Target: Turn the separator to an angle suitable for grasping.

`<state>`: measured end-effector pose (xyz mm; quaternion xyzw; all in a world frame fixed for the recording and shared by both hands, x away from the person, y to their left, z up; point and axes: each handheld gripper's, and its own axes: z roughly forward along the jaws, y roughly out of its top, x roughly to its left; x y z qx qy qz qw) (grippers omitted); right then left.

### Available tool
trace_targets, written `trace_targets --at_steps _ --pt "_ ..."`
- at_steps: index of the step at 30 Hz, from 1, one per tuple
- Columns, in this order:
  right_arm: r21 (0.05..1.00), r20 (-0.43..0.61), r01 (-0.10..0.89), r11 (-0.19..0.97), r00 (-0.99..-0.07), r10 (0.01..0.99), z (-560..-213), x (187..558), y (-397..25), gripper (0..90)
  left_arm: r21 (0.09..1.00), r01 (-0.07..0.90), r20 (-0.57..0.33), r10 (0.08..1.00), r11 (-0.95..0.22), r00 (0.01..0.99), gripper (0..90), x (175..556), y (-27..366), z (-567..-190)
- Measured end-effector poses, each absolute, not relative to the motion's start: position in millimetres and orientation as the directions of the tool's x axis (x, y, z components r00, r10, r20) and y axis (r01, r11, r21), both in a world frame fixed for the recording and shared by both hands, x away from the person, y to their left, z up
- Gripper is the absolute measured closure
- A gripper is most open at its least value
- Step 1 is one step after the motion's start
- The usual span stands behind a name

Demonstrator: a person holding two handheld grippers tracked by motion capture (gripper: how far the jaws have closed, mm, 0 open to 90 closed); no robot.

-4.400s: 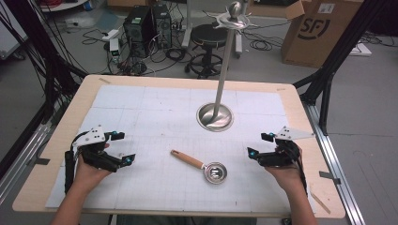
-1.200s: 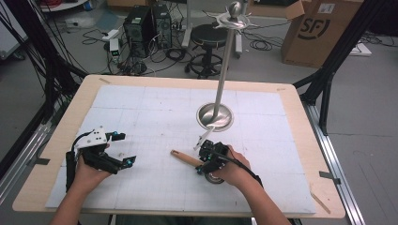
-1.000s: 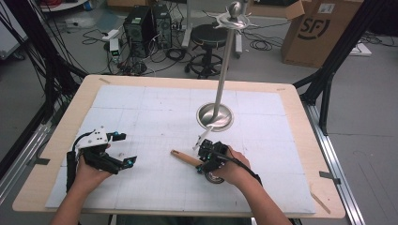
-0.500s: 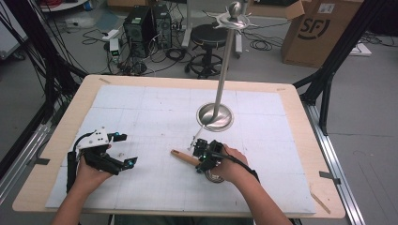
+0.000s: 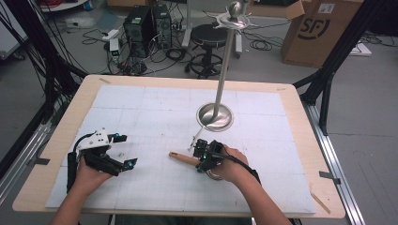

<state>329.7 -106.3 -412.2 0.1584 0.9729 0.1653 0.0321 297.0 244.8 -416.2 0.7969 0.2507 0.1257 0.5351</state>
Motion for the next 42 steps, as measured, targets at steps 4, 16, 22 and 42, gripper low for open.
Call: trace_targets --at_steps 4,16,22,42 --pt "0.386 -0.013 0.29 0.876 -0.947 0.32 -407 327 -107 68.9 0.918 0.264 -0.069 0.537 -0.295 0.841 1.7 297 246 -416" --pt "0.561 0.003 0.293 0.774 -0.936 0.352 -383 325 -127 68.9 0.918 0.264 -0.068 0.538 -0.296 0.84 1.7 297 246 -415" --pt "0.687 0.026 0.282 0.669 -0.93 0.366 -371 325 -146 68.9 0.916 0.266 -0.068 0.536 -0.301 0.841 1.7 297 246 -416" --pt "0.83 0.05 0.27 0.489 -0.908 0.417 -354 326 -187 68.7 0.914 0.274 -0.078 0.534 -0.298 0.842 1.7 299 246 -419"
